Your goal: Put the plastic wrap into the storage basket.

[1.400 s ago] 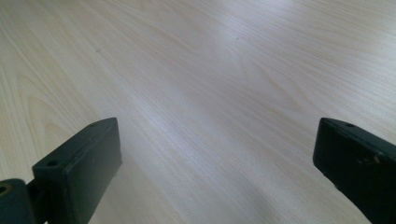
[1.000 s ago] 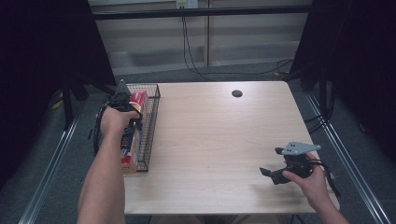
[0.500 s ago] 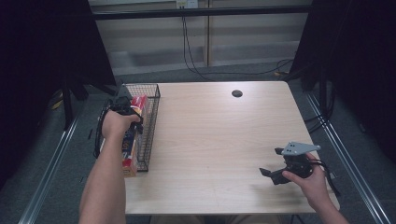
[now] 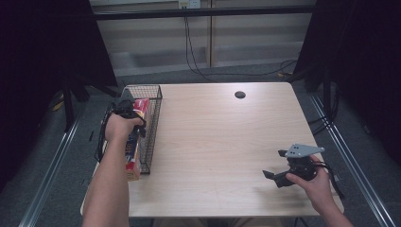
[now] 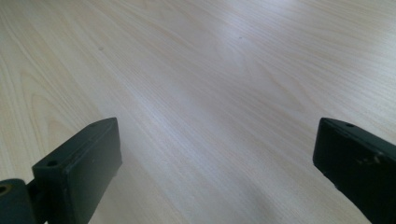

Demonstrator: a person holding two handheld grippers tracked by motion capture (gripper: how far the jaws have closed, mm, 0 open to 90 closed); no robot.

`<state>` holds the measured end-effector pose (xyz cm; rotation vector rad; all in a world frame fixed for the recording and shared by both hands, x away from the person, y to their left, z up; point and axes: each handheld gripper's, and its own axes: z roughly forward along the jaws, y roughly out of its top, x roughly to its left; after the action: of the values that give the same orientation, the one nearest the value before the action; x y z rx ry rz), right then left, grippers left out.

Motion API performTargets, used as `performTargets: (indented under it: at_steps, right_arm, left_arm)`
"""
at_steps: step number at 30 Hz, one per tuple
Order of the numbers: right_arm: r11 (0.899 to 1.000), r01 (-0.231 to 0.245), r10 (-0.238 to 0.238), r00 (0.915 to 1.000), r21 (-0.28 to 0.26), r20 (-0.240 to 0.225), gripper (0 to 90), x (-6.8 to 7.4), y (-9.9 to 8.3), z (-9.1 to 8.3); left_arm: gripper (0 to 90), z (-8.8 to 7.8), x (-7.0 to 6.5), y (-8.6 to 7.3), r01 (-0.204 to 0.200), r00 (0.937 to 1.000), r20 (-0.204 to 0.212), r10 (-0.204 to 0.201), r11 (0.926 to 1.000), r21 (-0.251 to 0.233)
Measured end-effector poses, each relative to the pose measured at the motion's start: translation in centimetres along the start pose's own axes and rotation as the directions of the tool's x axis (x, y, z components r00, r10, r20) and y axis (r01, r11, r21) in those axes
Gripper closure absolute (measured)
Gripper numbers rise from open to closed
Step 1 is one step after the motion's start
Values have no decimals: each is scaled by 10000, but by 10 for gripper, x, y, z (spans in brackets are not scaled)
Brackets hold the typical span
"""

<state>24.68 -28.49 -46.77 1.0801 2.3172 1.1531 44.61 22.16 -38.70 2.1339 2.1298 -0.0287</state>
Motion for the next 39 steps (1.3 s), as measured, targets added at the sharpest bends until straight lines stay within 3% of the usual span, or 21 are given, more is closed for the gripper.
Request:
performTargets:
  at_steps: [15,18,20,39]
  right_arm:
    - [10000,-53,53,10000,-13,8,9,0,1,1]
    - [10000,-53,53,10000,10,4,9,0,1,2]
    - [10000,-36,36,10000,1,-12,9,0,1,2]
    - [10000,-75,75,9999,5,-112,9,-1,1,3]
  left_arm:
    - [427,6,3,1,167,9998,-142,-169,9998,-85]
    - [426,7,3,1,-5,9999,-105,7,9999,173]
    - [427,9,2,1,194,9998,-100,-193,9998,60]
    - [423,12,1,1,204,9994,-285,-203,9998,43]
